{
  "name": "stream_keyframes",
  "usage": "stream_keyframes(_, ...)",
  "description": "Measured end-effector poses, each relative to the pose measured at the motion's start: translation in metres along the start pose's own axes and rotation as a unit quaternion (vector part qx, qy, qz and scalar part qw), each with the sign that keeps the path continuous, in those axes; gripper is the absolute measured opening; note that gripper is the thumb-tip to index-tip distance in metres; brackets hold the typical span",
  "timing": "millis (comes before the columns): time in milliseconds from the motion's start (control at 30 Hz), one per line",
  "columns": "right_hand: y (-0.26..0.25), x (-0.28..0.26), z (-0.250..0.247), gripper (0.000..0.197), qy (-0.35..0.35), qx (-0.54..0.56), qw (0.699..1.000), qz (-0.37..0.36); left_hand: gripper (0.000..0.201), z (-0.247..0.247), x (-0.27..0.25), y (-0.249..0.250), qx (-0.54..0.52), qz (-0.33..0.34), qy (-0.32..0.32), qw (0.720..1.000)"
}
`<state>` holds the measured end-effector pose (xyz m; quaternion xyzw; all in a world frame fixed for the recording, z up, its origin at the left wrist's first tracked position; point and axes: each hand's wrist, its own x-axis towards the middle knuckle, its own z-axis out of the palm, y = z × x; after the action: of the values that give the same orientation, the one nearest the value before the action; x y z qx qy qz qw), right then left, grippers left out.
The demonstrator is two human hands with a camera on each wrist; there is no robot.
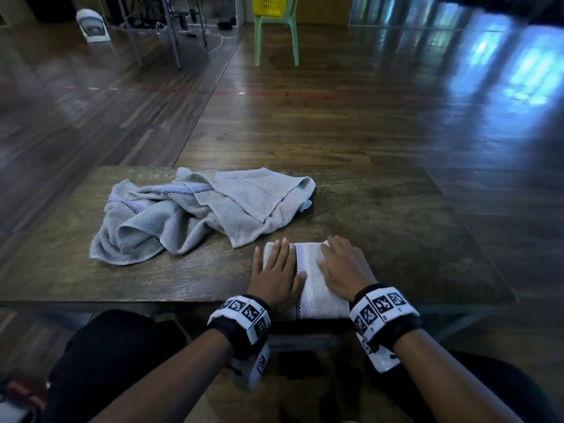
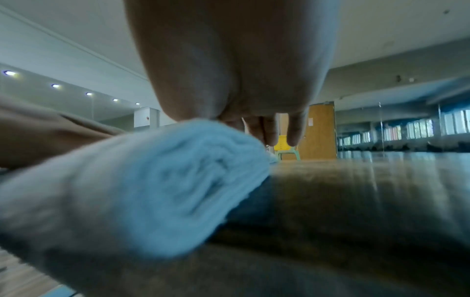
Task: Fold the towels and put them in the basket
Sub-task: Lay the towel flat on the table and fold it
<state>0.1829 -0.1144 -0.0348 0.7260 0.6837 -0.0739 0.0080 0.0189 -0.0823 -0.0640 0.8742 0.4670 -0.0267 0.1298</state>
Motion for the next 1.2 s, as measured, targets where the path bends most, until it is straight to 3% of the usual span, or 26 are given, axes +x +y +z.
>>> stream_keyframes(133, -0.003, -0.004, 0.015, 0.061, -0.045, 0.048, 0.997, 0.048, 0.086, 0.002, -0.003, 0.002, -0.020, -0.011, 0.024, 0.999)
stream_keyframes(267, -0.001, -0.001, 0.029, 0.064, -0.035, 0.066, 0.995, 0.069, 0.082, 0.003, -0.001, 0.000, -0.017, -0.018, 0.041, 0.999)
stream_keyframes(467, 0.010, 0.002, 0.033, 0.057, -0.028, 0.117, 0.990, 0.078, 0.075, 0.004, 0.003, -0.008, 0.006, -0.026, 0.052, 0.998)
stream_keyframes(667, 0.027, 0.002, 0.027, 0.054, -0.027, 0.092, 0.989, 0.112, 0.057, -0.007, 0.003, -0.032, -0.026, -0.086, 0.034, 0.995)
stream_keyframes(867, 0.036, -0.008, 0.008, 0.040, 0.047, 0.139, 0.978, 0.147, 0.043, -0.017, -0.008, -0.035, -0.047, -0.104, 0.127, 0.985)
stream_keyframes(1033, 0.023, -0.017, -0.008, 0.037, -0.059, 0.148, 0.974, 0.158, 0.035, -0.024, -0.019, -0.032, -0.097, -0.186, 0.093, 0.973)
stream_keyframes(1200, 0.019, -0.009, -0.003, 0.028, -0.084, 0.192, 0.962, 0.174, 0.034, -0.023, -0.020, -0.033, -0.128, -0.194, 0.072, 0.970)
